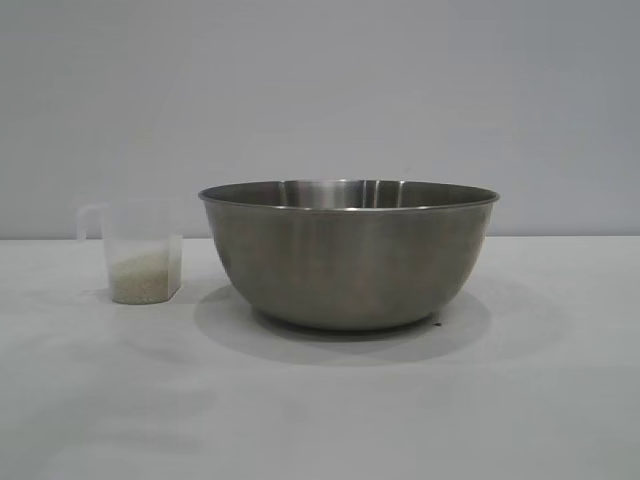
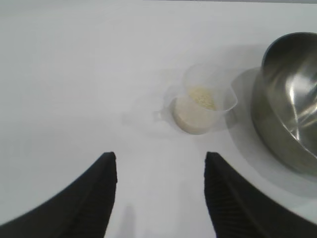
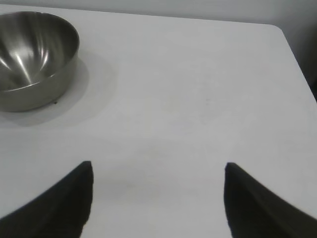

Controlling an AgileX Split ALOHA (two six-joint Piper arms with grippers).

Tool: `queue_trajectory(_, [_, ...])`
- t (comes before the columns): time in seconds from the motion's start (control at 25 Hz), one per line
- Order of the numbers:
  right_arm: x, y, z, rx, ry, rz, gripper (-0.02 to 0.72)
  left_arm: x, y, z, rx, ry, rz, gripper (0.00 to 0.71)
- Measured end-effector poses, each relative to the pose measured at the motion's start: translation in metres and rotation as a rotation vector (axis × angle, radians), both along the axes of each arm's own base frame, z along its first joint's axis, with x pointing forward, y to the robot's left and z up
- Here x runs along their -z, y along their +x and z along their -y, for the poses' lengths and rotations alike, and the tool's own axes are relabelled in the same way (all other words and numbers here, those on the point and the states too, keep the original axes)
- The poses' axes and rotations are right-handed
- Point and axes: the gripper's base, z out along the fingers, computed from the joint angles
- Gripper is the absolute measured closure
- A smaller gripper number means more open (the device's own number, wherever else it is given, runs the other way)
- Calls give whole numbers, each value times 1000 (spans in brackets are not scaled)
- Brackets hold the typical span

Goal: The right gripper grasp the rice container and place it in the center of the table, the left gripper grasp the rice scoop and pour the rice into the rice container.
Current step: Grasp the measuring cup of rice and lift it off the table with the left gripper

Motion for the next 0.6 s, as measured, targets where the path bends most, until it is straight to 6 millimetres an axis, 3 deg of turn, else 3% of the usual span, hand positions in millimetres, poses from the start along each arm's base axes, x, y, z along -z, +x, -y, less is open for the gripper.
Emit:
queue_trajectory(0.2, [0,0,0,0,0,0,232,0,0,2,-63,-139,-35,324])
queue_trajectory(0.4, [0,0,0,0,0,0,232,-8,-1,15,-133,-522,-94,324])
queue_trajectory(0.6, [0,0,0,0,0,0,232,-28,0,29,-126,-939,-142,324])
